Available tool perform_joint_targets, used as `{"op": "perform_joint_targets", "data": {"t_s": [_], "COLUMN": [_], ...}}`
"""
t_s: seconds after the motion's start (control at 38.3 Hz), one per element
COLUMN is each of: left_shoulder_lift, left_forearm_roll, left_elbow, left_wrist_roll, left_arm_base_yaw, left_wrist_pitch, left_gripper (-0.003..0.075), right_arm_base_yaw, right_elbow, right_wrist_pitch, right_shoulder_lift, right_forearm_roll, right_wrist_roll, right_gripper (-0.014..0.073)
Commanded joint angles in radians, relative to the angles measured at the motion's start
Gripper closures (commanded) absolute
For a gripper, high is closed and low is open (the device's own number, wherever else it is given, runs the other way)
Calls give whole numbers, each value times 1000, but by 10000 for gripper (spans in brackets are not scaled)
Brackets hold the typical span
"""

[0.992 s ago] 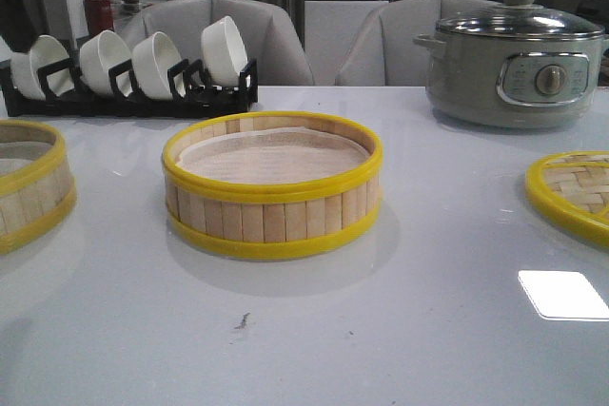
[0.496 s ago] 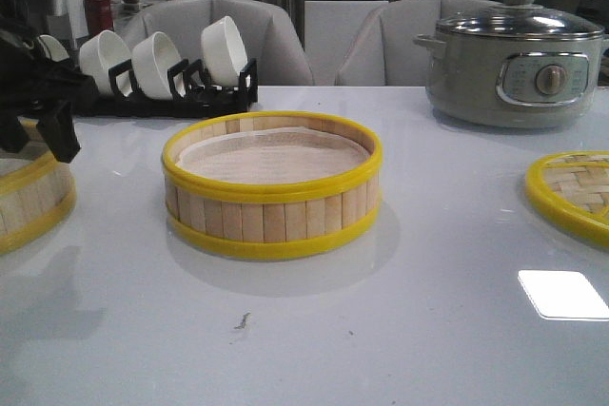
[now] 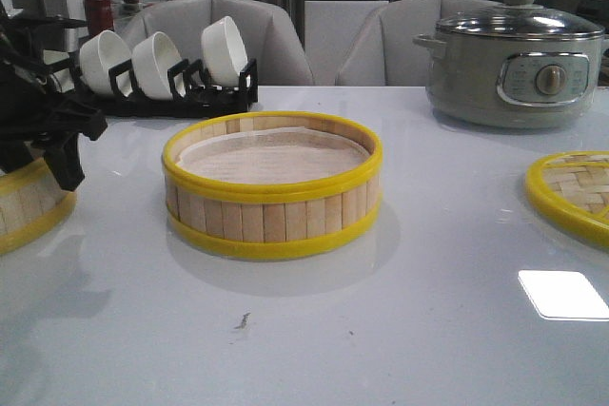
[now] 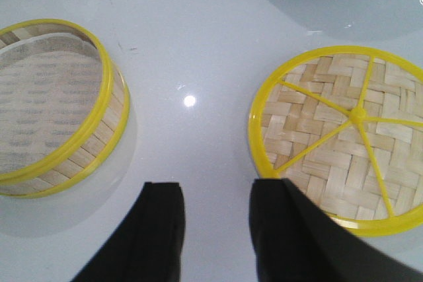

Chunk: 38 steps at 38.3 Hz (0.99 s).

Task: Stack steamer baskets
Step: 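Lower the left gripper onto the rim of the steamer basket nearest it, then lift the gripped basket with the left gripper over the middle basket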

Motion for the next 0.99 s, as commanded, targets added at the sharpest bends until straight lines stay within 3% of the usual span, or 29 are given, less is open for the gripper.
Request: {"op": "perform_joint_targets", "data": {"t_s": [0.0,0.03,0.08,0.29,0.47,0.65,0.97], "left_shoulder_lift": [-53,-58,-66,-126,-158,-158,-126], "left_forearm_roll": [5,7,7,-1,-84,-86,-86], "left_elbow": [-32,-33,-33,-68,-211,-360,-464], "left_wrist_roll": [-2,-2,-2,-2,-2,-2,-2], "left_arm_base_yaw": [-4,-4,-4,-6,-31,-146,-405], "left_wrist_pitch": [-12,-7,-2,27,117,186,156], "left_gripper": [603,658,608,632,632,632,632], "right_arm_base_yaw": [2,2,2,2,2,2,2], "right_elbow": [-40,-40,-40,-40,-40,-40,-40], "right_wrist_pitch": [-74,-74,-74,-75,-75,-76,-76], "right_shoulder_lift": [-10,-10,-10,-10,-10,-10,-10], "right_forearm_roll": [-8,-8,-8,-8,-8,-8,-8], "right_wrist_roll": [-4,-4,-4,-4,-4,-4,-4], "right_gripper": [223,223,223,223,223,223,223]}}
